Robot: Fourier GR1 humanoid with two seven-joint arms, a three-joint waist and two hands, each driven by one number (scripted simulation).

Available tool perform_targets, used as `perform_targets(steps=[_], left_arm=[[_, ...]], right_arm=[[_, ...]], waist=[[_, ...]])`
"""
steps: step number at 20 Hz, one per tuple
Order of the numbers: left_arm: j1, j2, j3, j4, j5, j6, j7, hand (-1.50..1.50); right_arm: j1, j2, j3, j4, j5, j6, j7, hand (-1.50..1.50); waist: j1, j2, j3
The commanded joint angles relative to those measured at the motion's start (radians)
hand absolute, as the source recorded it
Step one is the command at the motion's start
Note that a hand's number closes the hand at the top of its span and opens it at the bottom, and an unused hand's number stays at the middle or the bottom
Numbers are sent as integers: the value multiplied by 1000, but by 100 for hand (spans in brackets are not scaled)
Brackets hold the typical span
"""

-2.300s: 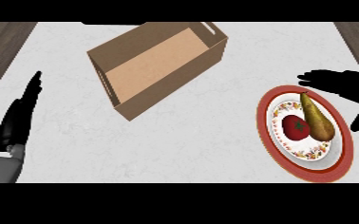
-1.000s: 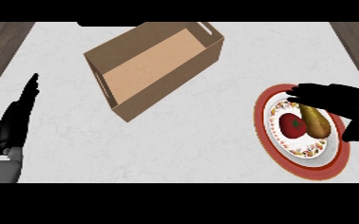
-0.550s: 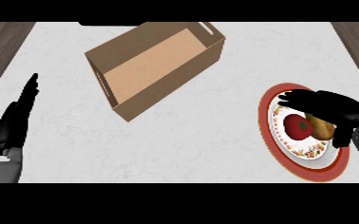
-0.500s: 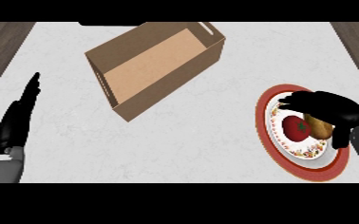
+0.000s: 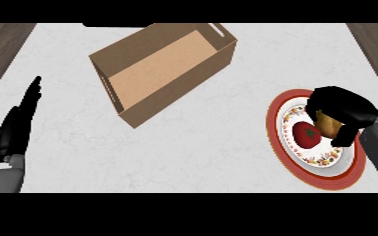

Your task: Pick the pear from the plate and place it in the cardboard box

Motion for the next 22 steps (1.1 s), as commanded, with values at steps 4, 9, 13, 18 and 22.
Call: perform_targets(steps=[4,9,13,18,22], left_arm=[[52,-14,13,-17,-8,2,-24,0],[21,8,30,-10,3,-5,26,0],[30,9,38,1,3,-8,3,0],[28,-2,17,-12,-7,-18,26,0],[74,-36,12,-46,-24,6,-24,0]], right_arm=[[21,89,-84,-112,-50,-61,150,150],[-5,259,-186,-73,-75,46,630,150],[-25,355,-166,-271,-25,44,892,150],[-39,432,-84,-594,34,48,1013,150],[-5,478,-16,-771,42,141,1070,150]], waist=[[-10,-2,7],[-35,-15,2],[-40,-19,3],[-33,-14,6],[-11,-4,7]])
